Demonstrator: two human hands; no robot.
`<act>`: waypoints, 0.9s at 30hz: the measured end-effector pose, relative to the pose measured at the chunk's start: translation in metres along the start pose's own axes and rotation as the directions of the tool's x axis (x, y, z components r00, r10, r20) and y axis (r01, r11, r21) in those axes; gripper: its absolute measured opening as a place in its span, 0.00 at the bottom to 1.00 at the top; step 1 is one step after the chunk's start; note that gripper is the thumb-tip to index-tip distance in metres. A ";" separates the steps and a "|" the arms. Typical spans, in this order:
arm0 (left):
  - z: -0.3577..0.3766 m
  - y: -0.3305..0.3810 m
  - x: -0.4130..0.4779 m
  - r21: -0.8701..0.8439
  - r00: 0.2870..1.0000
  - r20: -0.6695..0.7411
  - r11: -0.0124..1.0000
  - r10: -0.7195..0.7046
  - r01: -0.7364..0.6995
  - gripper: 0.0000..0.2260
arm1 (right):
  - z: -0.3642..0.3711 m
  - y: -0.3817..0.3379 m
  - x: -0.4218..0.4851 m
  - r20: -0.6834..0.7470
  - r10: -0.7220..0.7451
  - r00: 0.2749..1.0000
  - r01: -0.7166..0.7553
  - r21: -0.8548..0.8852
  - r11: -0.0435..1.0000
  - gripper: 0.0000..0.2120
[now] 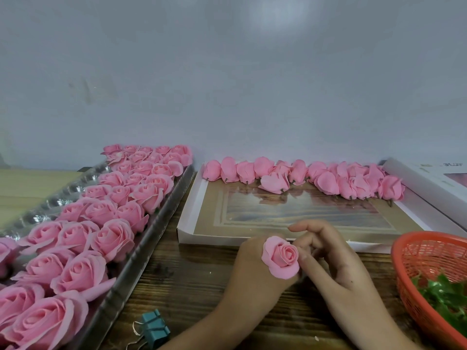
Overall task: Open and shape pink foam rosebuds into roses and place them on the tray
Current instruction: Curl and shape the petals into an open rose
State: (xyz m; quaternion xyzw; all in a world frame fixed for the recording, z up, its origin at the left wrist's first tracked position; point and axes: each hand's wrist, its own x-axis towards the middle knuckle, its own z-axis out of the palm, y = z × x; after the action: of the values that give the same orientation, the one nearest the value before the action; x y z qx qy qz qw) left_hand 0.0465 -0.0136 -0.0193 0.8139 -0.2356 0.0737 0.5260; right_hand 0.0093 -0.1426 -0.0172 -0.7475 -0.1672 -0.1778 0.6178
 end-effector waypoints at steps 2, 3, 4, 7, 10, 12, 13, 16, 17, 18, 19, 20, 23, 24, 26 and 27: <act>0.000 -0.001 0.000 0.003 1.000 0.008 1.000 0.000 0.000 0.21 | 0.000 0.000 -0.001 0.005 0.010 1.000 -0.010 0.023 1.000 0.11; 0.000 -0.001 0.000 -0.001 1.000 0.006 1.000 -0.001 0.001 0.21 | 0.000 0.000 -0.001 0.004 0.015 1.000 -0.015 0.039 0.999 0.10; 0.000 -0.001 0.000 -0.005 1.000 0.000 1.000 -0.002 0.002 0.21 | 0.001 0.000 -0.001 -0.001 0.022 1.000 -0.022 0.052 0.998 0.11; -0.001 0.000 0.001 -0.027 1.000 -0.018 1.000 -0.004 0.004 0.19 | 0.001 0.002 0.000 -0.026 0.033 0.999 -0.032 0.034 0.999 0.12; -0.003 0.004 0.001 -0.057 1.000 -0.031 0.998 0.002 -0.003 0.15 | 0.001 0.004 0.000 -0.031 0.030 0.999 -0.031 -0.035 0.999 0.12; -0.002 0.007 0.000 -0.039 0.999 -0.031 0.999 0.015 -0.016 0.11 | 0.000 0.005 0.000 -0.038 0.014 0.999 -0.016 -0.057 0.998 0.10; -0.002 0.007 0.000 -0.031 0.999 -0.034 0.999 0.017 -0.018 0.10 | 0.000 0.005 0.000 -0.041 0.005 0.999 -0.007 -0.067 0.998 0.09; -0.002 0.003 0.000 -0.013 1.000 -0.021 1.000 0.012 -0.012 0.16 | 0.000 0.006 0.000 -0.035 -0.004 0.999 0.000 -0.108 0.994 0.10; -0.003 0.002 0.000 -0.006 1.000 -0.012 1.000 0.010 -0.010 0.18 | 0.000 0.006 0.000 -0.029 -0.003 1.000 -0.001 -0.111 0.994 0.10; -0.003 0.000 0.000 -0.003 1.000 -0.006 1.000 0.008 -0.008 0.19 | -0.001 0.006 0.001 -0.025 0.000 1.000 -0.003 -0.104 0.995 0.10; -0.003 0.000 0.000 -0.001 1.000 -0.001 1.000 0.007 -0.007 0.19 | -0.001 0.006 0.001 -0.021 0.003 1.000 -0.005 -0.091 0.996 0.10; -0.002 0.000 0.000 0.001 1.000 -0.002 1.000 0.007 -0.007 0.18 | -0.001 0.006 0.001 -0.015 0.006 1.000 -0.007 -0.075 0.997 0.10; 0.000 0.001 0.001 -0.002 1.000 -0.023 1.000 0.010 -0.010 0.13 | 0.000 0.006 0.002 0.002 0.018 1.000 -0.018 -0.027 0.999 0.10; 0.000 0.000 0.001 -0.008 1.000 -0.024 1.000 0.011 -0.011 0.14 | 0.001 0.006 0.001 0.005 0.028 1.000 -0.028 -0.007 1.000 0.11; 0.000 0.000 0.001 -0.014 1.000 -0.017 1.000 0.019 -0.019 0.15 | 0.001 0.007 0.001 0.006 0.049 0.999 -0.049 0.041 0.998 0.11; 0.000 0.001 0.001 -0.015 1.000 -0.013 1.000 0.022 -0.022 0.15 | 0.001 0.007 0.002 0.007 0.057 0.998 -0.058 0.067 0.996 0.11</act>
State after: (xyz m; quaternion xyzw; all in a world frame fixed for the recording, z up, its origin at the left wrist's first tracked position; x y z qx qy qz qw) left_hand 0.0471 -0.0140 -0.0179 0.8066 -0.2417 0.0831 0.5330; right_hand 0.0142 -0.1430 -0.0227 -0.7312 -0.1530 -0.1525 0.6471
